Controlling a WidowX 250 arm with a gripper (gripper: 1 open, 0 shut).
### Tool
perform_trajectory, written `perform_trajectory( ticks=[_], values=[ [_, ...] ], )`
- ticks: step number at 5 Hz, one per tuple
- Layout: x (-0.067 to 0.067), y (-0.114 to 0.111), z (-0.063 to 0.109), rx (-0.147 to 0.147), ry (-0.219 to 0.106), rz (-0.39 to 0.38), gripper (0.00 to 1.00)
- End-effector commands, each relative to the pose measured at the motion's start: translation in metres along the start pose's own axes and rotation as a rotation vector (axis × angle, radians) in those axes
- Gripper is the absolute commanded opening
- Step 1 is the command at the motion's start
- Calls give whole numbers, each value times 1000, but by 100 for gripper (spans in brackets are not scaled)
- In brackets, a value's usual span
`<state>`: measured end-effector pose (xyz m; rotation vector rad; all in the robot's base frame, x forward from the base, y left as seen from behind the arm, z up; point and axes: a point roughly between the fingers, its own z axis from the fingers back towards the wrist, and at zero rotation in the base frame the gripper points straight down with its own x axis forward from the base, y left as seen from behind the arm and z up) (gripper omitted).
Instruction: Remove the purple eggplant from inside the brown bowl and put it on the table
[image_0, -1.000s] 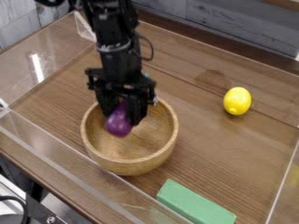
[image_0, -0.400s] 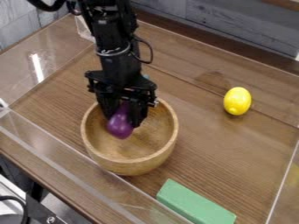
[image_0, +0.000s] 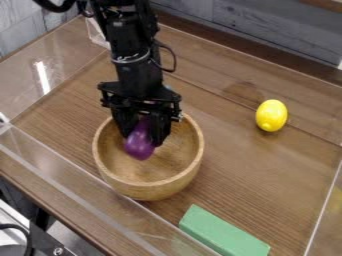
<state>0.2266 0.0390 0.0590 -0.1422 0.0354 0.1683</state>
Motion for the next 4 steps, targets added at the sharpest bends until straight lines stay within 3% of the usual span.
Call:
perform_trajectory(
  ticks=[1, 4],
  values=[
    [11, -3, 17, -4, -61, -3, 0],
    [11, -6, 13, -5, -60, 11, 0]
  ],
)
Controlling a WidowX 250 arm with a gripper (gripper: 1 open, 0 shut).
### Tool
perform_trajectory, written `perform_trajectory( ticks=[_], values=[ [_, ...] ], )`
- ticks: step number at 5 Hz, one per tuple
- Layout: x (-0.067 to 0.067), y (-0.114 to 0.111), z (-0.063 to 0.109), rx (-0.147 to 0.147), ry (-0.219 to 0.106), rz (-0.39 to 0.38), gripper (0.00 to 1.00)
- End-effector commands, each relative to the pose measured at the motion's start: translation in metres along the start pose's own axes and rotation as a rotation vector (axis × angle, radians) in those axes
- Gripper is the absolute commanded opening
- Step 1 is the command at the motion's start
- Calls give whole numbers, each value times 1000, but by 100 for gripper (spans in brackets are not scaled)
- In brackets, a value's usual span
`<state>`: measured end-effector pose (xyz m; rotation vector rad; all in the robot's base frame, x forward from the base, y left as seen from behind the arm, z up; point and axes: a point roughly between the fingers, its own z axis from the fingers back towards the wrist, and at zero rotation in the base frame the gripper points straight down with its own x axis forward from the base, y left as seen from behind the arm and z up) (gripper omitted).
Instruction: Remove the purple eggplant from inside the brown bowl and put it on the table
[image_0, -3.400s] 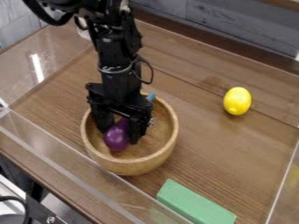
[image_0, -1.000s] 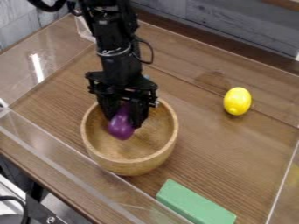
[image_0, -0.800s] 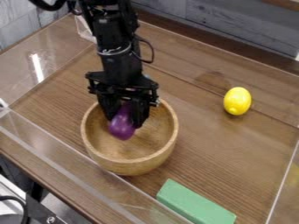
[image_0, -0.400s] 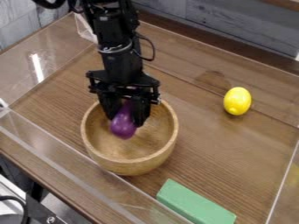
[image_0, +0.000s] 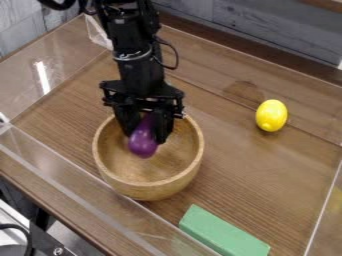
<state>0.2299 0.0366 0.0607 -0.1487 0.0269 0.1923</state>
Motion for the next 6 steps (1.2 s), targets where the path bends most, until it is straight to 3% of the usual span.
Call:
perform_trajectory(
  ticks=[1, 6],
  values=[
    [7, -3, 8, 5, -49, -9, 0],
    [5, -6, 5, 4, -43, 15, 0]
  ],
)
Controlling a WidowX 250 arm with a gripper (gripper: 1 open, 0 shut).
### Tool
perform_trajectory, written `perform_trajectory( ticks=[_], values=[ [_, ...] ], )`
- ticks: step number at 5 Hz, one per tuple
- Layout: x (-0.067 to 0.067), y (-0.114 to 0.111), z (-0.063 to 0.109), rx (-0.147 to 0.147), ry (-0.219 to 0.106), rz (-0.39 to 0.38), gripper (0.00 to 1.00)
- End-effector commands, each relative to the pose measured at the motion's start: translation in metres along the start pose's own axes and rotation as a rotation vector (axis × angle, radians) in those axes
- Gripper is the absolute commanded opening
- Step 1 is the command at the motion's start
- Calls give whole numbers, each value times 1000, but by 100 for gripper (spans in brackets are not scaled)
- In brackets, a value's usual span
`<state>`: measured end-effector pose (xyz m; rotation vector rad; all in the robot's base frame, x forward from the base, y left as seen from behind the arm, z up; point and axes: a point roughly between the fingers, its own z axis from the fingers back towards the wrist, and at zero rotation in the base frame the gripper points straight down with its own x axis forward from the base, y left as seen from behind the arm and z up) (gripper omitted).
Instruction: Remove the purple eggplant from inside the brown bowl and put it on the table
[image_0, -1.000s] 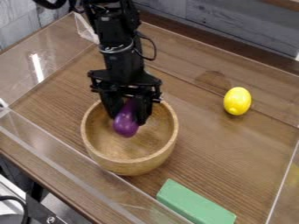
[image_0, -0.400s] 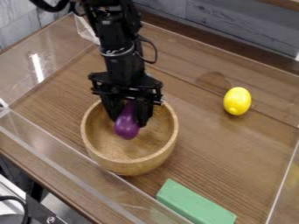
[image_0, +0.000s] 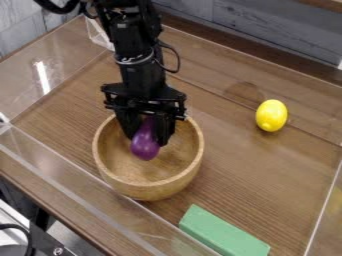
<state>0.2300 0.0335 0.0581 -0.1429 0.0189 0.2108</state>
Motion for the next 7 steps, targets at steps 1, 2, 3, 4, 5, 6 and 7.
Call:
perform_trajectory(
  ticks=[1, 2, 3, 4, 5, 6, 7],
  values=[
    [5, 1, 13, -1, -39, 4, 0],
    [5, 6, 20, -1, -46, 10, 0],
    [6, 13, 28, -1, -56, 18, 0],
    [9, 25, 35, 4, -70, 29, 0],
    [16, 47, 43, 13, -81, 50, 0],
    [22, 72, 46, 25, -85, 66, 0],
    [21, 81, 40, 37, -82, 74, 0]
  ],
)
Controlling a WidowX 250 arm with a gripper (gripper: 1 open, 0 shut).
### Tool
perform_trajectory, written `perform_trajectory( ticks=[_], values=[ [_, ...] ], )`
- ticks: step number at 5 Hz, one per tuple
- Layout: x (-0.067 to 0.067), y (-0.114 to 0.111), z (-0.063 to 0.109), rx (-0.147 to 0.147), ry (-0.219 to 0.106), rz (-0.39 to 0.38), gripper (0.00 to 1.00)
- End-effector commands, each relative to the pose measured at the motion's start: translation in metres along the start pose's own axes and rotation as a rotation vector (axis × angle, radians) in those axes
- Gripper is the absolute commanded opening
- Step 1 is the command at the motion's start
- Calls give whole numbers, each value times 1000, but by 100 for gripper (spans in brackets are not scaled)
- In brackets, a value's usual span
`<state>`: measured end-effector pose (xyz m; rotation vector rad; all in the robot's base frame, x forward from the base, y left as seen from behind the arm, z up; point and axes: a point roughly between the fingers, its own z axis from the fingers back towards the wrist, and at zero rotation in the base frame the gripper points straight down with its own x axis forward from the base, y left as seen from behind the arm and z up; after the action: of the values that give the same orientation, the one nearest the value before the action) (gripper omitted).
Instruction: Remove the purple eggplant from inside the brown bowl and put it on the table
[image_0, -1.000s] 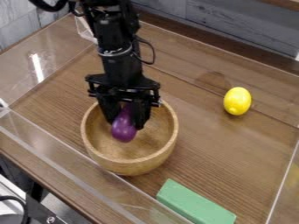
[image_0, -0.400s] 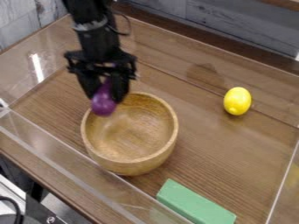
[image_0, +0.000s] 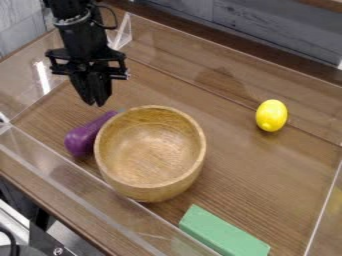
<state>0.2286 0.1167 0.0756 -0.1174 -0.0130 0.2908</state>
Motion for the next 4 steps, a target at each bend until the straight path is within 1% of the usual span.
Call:
perform_trajectory(
  ticks=[1, 4],
  values=[
    [3, 4, 4, 25, -34, -2, 0],
    [-2, 6, -10, 42, -15, 4, 0]
  ],
)
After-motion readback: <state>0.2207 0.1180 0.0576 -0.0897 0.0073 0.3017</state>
